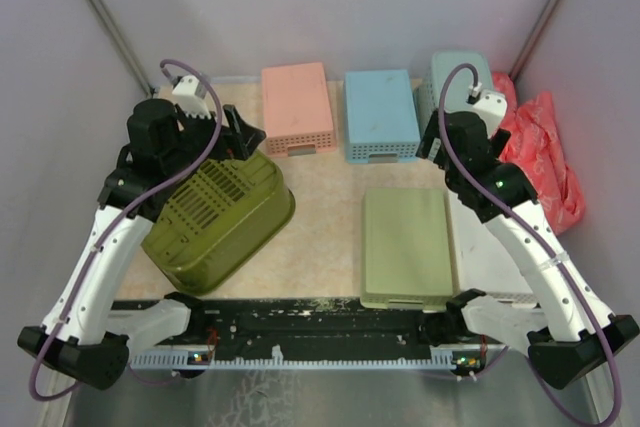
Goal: Turn the large container upside down
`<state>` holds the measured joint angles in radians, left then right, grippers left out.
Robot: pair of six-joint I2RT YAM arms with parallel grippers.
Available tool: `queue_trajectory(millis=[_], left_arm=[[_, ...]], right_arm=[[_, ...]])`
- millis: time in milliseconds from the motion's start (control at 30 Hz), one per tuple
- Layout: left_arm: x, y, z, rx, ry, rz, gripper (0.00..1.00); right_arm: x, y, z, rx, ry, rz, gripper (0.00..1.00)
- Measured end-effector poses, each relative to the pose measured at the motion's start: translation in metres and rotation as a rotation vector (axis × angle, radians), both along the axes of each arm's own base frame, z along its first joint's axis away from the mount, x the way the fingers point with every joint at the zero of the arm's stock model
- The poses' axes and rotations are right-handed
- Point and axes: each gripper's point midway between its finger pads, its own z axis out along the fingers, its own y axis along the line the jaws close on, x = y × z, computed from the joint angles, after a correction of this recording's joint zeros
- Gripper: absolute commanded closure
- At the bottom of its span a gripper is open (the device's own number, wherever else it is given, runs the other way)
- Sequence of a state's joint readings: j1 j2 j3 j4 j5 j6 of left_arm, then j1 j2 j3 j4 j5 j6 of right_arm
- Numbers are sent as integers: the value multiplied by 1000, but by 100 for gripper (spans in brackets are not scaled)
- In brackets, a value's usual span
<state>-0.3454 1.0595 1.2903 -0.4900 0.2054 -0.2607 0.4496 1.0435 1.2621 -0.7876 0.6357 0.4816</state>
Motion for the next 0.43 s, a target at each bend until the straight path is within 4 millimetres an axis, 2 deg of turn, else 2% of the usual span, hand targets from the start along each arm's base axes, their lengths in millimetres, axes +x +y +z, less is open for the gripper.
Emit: queue_trajectory(millis=[433], left_arm=[[9,4,-21,18,48,46,0]], right_arm=[[-2,-9,1,-35,3,-31,1]])
